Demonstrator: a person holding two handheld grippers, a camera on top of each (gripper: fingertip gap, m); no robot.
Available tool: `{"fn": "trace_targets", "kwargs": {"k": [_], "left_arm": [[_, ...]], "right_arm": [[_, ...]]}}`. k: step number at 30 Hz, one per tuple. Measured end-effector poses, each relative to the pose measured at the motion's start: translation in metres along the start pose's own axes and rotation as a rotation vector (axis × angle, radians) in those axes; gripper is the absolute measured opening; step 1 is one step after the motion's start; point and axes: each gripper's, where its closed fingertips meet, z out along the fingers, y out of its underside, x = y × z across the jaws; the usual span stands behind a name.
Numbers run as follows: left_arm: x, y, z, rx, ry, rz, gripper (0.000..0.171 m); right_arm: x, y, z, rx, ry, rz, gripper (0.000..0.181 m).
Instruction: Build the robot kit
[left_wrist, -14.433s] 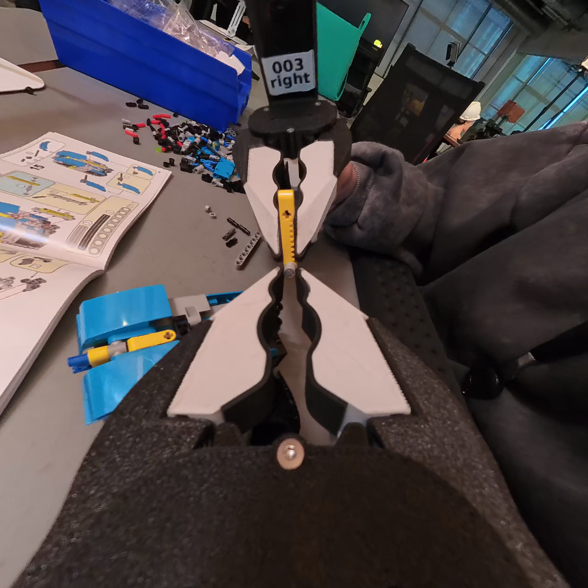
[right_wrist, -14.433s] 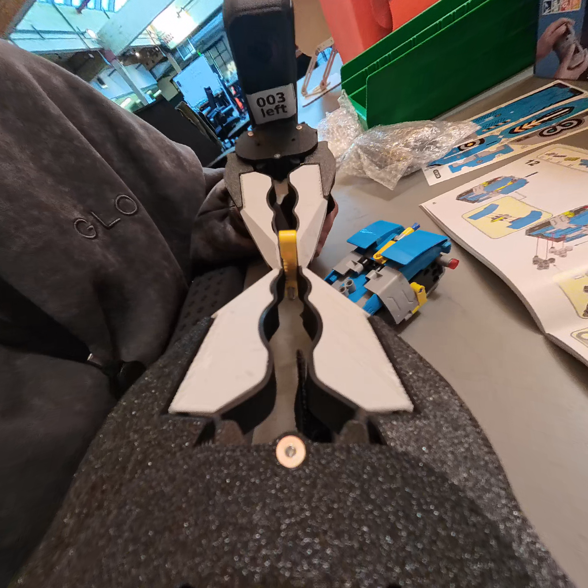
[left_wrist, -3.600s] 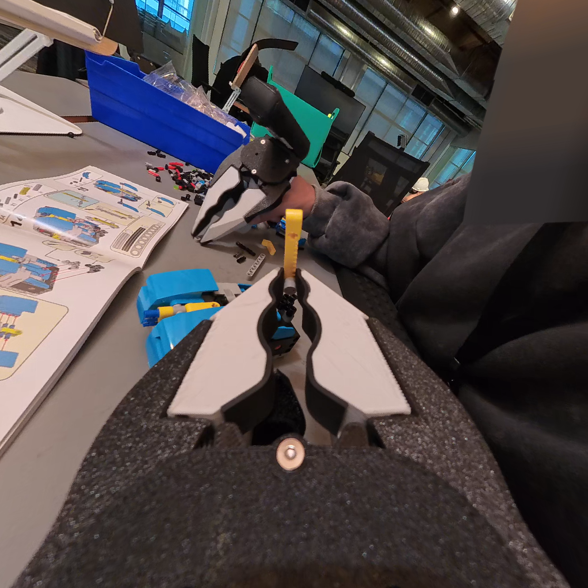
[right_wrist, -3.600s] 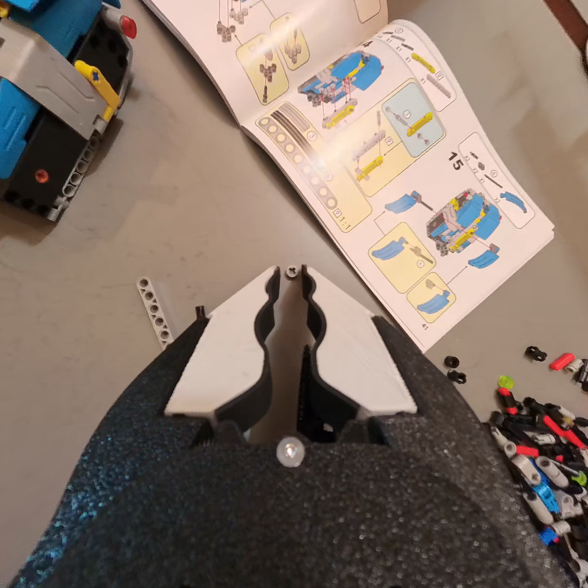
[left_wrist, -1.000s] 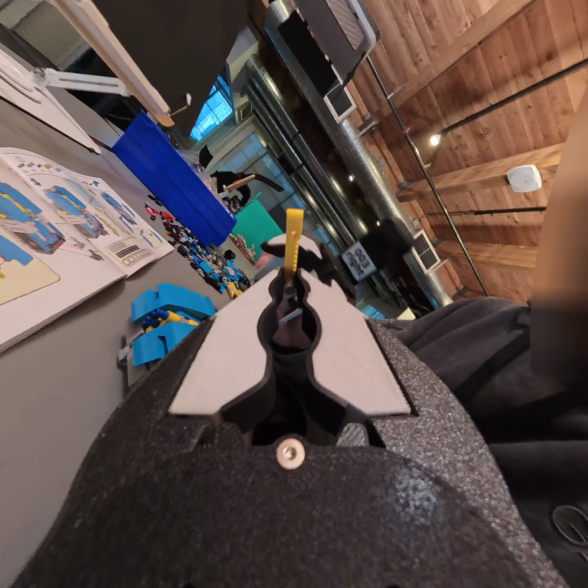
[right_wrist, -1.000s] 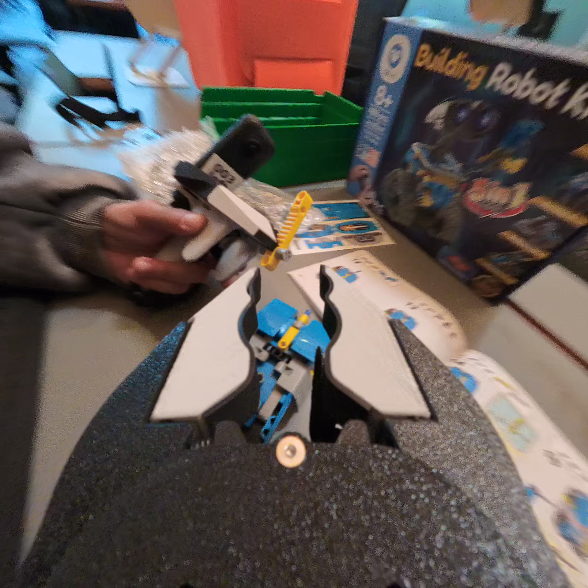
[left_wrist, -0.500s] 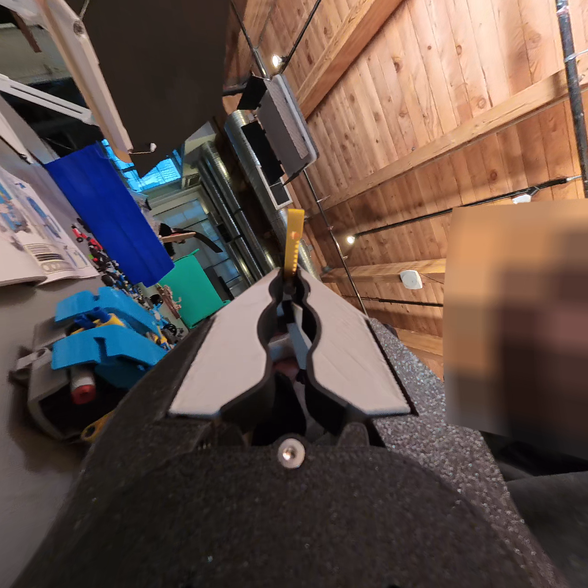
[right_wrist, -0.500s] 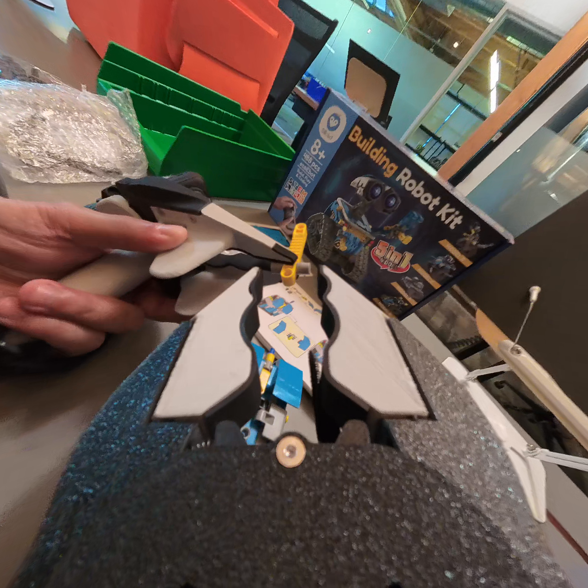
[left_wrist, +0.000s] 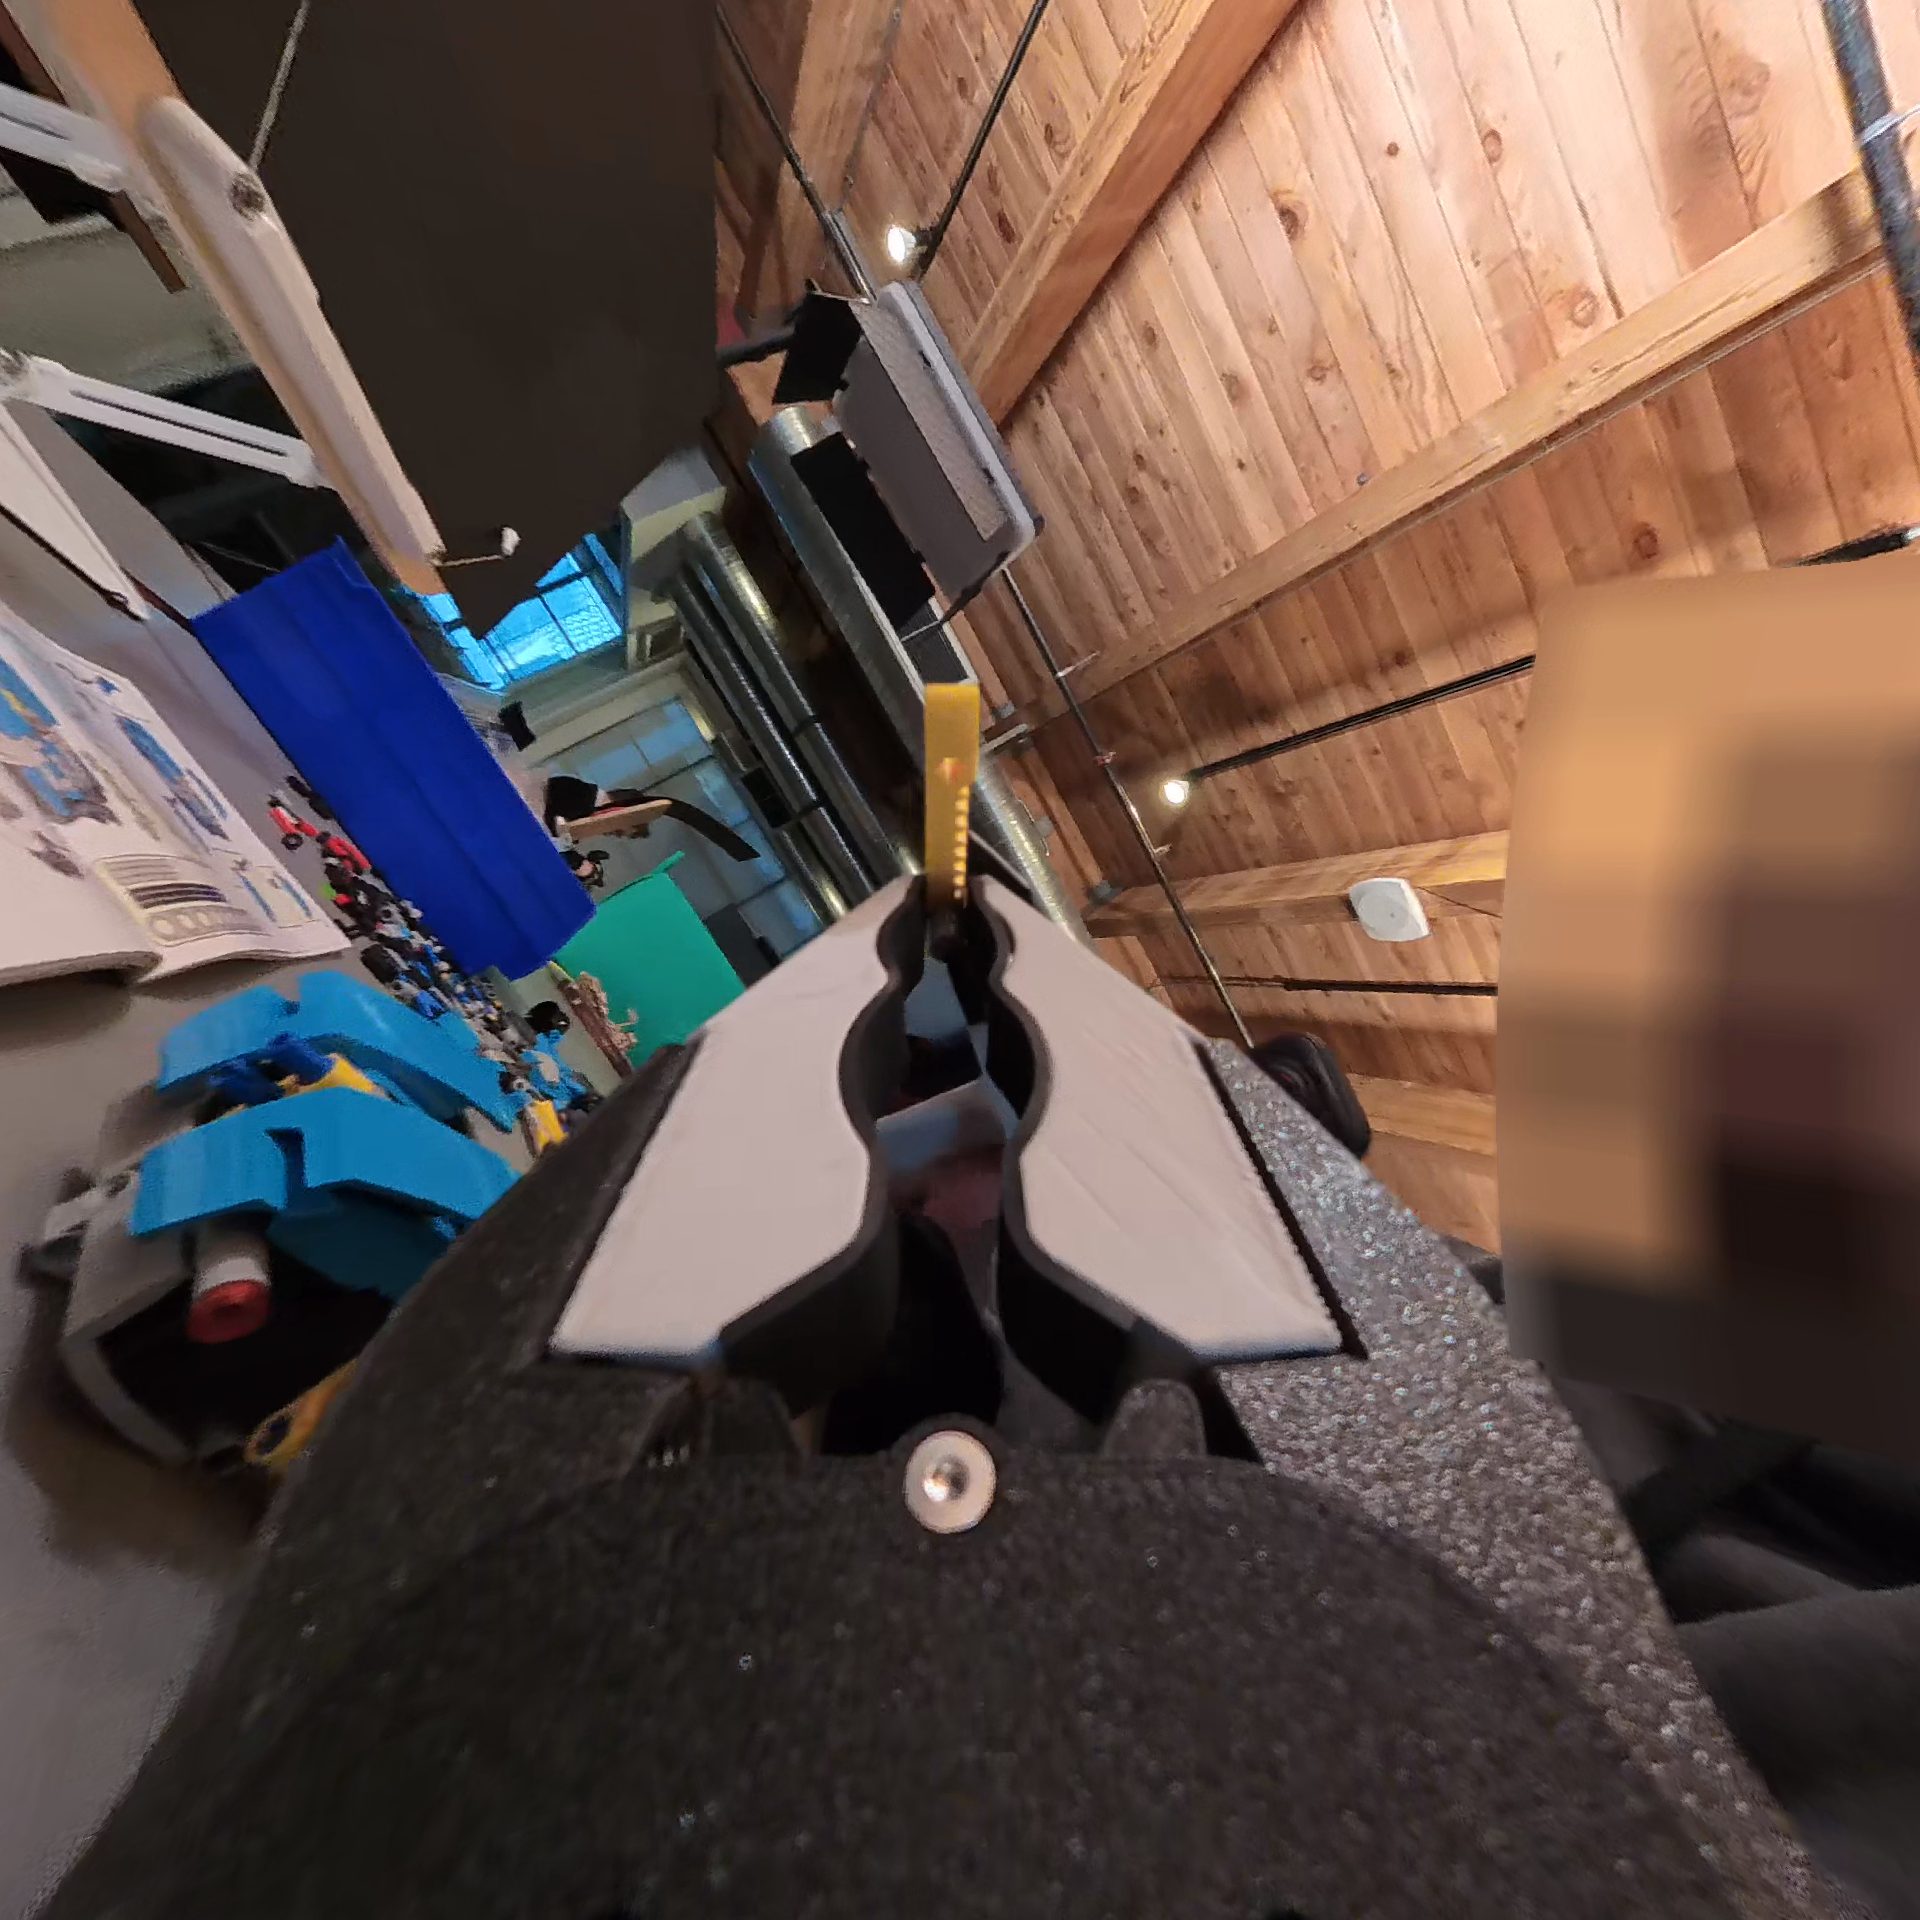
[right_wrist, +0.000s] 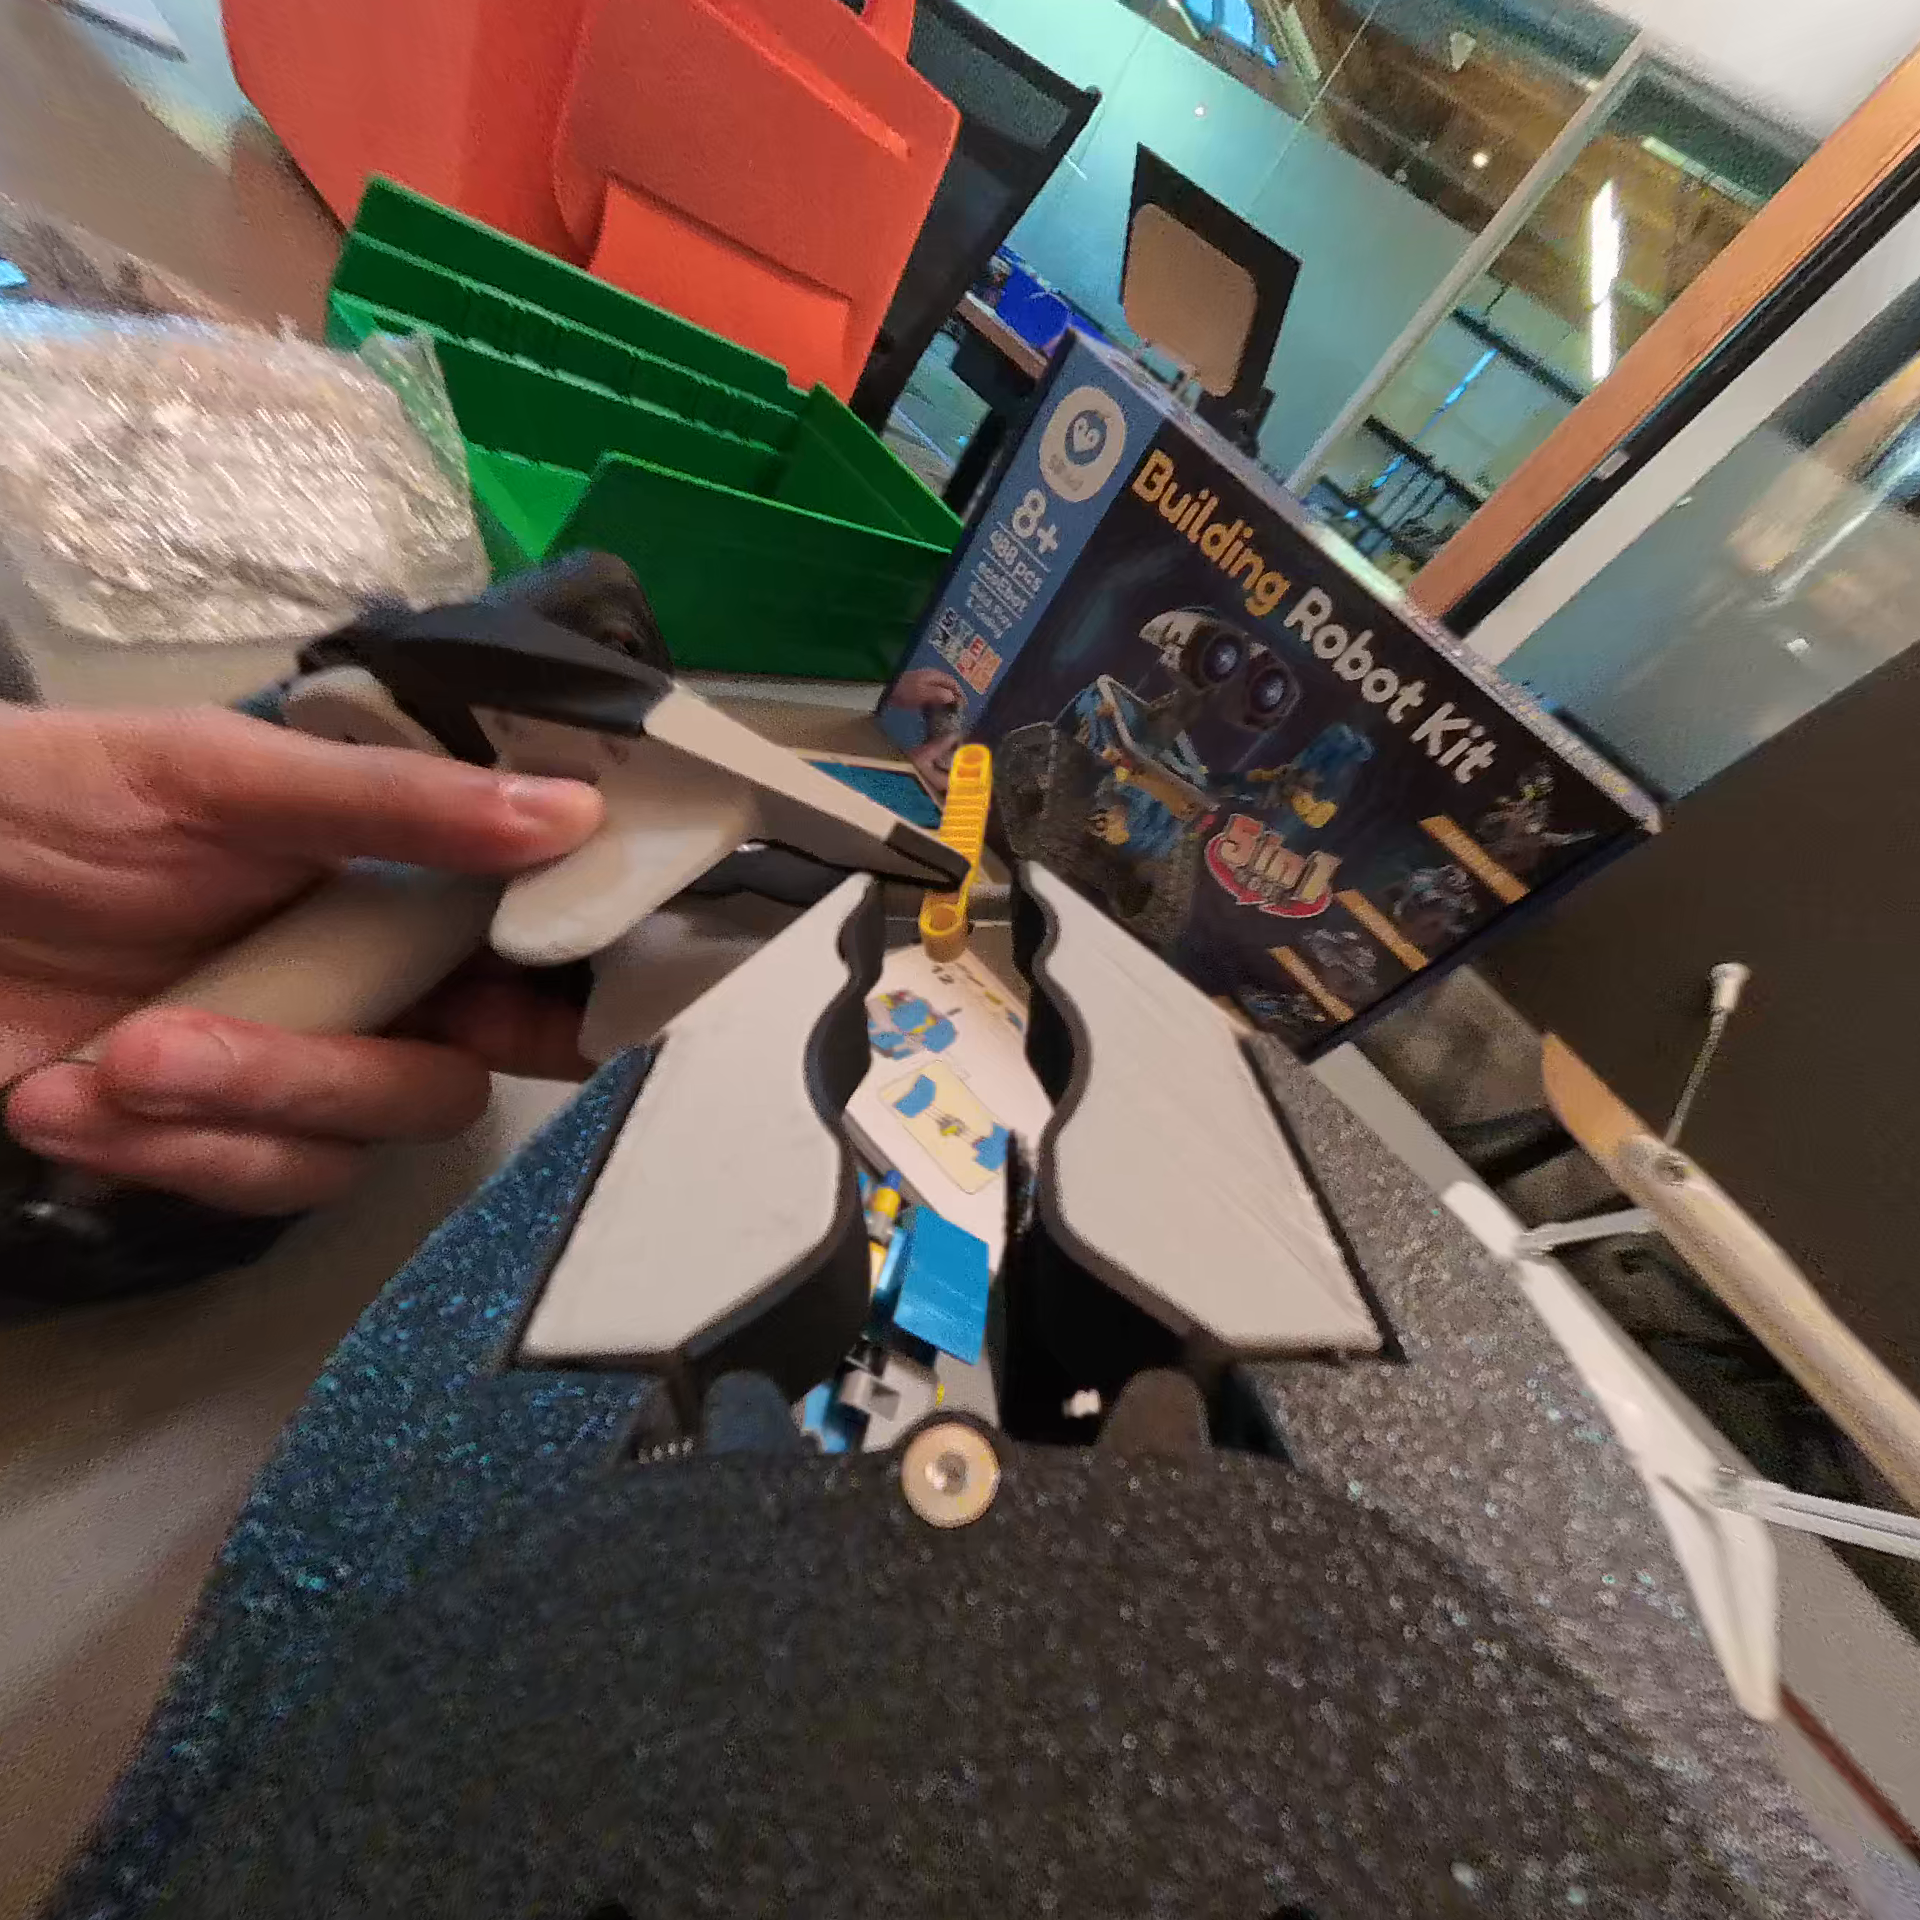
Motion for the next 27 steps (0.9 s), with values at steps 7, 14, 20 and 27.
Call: {"fn": "trace_targets", "kwargs": {"k": [7, 14, 20, 27], "left_arm": [[-0.012, -0.007, -0.003, -0.077, -0.245, 0.335, 0.049], [-0.027, -0.048, -0.022, -0.147, -0.517, 0.775, 0.048], [-0.054, -0.024, -0.018, -0.384, -0.571, 0.962, 0.048], [-0.065, -0.008, -0.018, -0.517, -0.562, 0.98, 0.047]], "right_arm": [[0.021, -0.003, -0.023, 0.026, 0.006, 0.062, 0.024], [0.124, 0.089, -0.075, -0.126, 0.048, 0.335, 0.024], [0.159, 0.136, -0.103, -0.211, 0.13, 0.46, 0.024], [0.144, 0.144, -0.096, -0.288, 0.08, 0.452, 0.024]]}}
